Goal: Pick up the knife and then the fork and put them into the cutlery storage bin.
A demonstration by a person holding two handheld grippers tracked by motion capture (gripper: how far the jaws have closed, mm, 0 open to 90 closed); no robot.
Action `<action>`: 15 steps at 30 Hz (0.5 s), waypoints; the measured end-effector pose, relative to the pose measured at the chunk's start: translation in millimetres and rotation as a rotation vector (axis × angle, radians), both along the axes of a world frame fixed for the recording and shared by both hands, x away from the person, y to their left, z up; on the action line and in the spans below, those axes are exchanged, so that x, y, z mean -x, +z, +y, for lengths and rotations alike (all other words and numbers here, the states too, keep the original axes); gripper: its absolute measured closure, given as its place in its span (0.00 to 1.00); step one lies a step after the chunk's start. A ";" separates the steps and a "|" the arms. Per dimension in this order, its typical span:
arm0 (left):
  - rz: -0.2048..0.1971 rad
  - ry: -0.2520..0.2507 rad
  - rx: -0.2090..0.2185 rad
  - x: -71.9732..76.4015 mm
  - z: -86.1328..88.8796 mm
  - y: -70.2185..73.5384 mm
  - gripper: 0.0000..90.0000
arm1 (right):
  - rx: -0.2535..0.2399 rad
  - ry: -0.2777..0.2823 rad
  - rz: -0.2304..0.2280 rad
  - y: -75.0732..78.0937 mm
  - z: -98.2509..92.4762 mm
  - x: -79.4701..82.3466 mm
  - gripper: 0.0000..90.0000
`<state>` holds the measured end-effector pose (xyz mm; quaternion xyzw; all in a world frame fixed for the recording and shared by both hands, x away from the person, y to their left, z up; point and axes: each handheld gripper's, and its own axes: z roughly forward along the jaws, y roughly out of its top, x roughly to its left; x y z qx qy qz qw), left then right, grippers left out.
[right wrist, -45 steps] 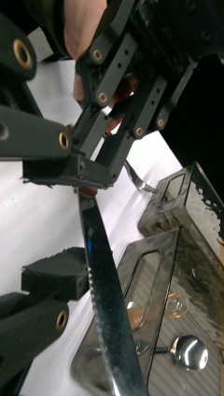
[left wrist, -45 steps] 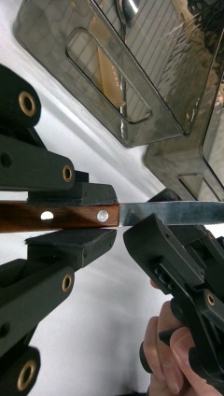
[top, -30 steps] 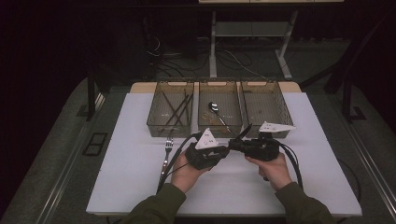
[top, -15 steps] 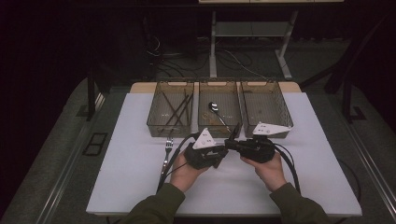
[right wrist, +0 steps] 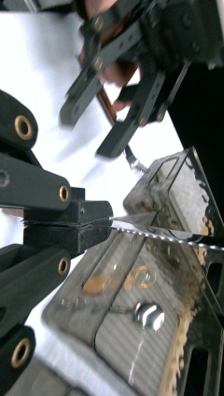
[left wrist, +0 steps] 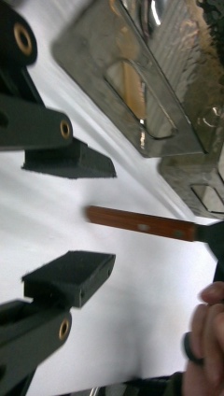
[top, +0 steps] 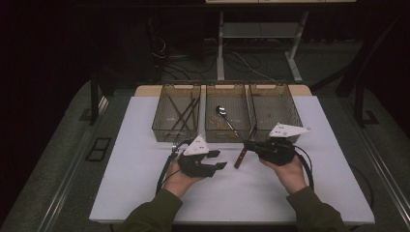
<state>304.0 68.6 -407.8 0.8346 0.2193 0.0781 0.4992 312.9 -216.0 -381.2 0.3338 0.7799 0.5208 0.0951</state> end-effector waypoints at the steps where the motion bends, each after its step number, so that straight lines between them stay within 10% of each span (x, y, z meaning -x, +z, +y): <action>1: -0.003 -0.003 -0.005 0.7 5.1 0.5 0.52 | 0.008 -0.004 -0.006 1.2 -2.2 -0.1 0.99; 15: 0.007 0.018 0.022 18.2 70.4 -6.1 0.30 | 0.058 -0.061 -0.026 19.0 -34.8 -5.8 0.99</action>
